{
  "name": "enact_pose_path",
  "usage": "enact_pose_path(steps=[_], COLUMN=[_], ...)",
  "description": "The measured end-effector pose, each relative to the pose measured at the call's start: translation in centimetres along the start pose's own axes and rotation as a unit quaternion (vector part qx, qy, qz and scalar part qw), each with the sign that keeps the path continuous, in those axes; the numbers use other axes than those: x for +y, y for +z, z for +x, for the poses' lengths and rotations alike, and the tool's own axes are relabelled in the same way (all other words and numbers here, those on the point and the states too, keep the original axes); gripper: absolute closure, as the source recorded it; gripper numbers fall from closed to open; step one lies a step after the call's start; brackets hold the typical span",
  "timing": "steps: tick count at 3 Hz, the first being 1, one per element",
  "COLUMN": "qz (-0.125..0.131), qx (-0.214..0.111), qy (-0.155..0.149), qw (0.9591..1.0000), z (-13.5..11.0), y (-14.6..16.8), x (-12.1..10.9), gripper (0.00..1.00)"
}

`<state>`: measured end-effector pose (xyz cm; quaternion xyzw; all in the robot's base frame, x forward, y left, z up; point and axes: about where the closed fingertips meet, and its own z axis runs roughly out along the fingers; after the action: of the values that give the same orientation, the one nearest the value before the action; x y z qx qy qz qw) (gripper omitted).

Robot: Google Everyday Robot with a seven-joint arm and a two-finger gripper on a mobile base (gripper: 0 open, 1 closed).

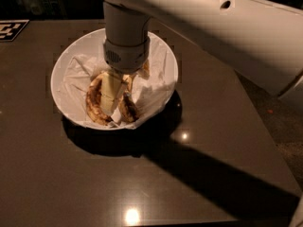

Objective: Pick banana from white bowl

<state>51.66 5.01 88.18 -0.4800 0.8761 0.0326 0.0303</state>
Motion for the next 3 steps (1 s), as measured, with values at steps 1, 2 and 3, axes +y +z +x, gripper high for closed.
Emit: enact_pose_path(steps=[1, 2, 3], qz=[-0.003, -0.010, -0.017], qx=[0.001, 0.002, 0.004], qy=[0.000, -0.003, -0.002], qw=[1.0000, 0.9999, 0.9999], z=[-0.21, -0.73, -0.94], y=[0.21, 0.49, 0.75], x=[-0.01, -0.33, -0.65], gripper=[0.18, 0.35, 0.33])
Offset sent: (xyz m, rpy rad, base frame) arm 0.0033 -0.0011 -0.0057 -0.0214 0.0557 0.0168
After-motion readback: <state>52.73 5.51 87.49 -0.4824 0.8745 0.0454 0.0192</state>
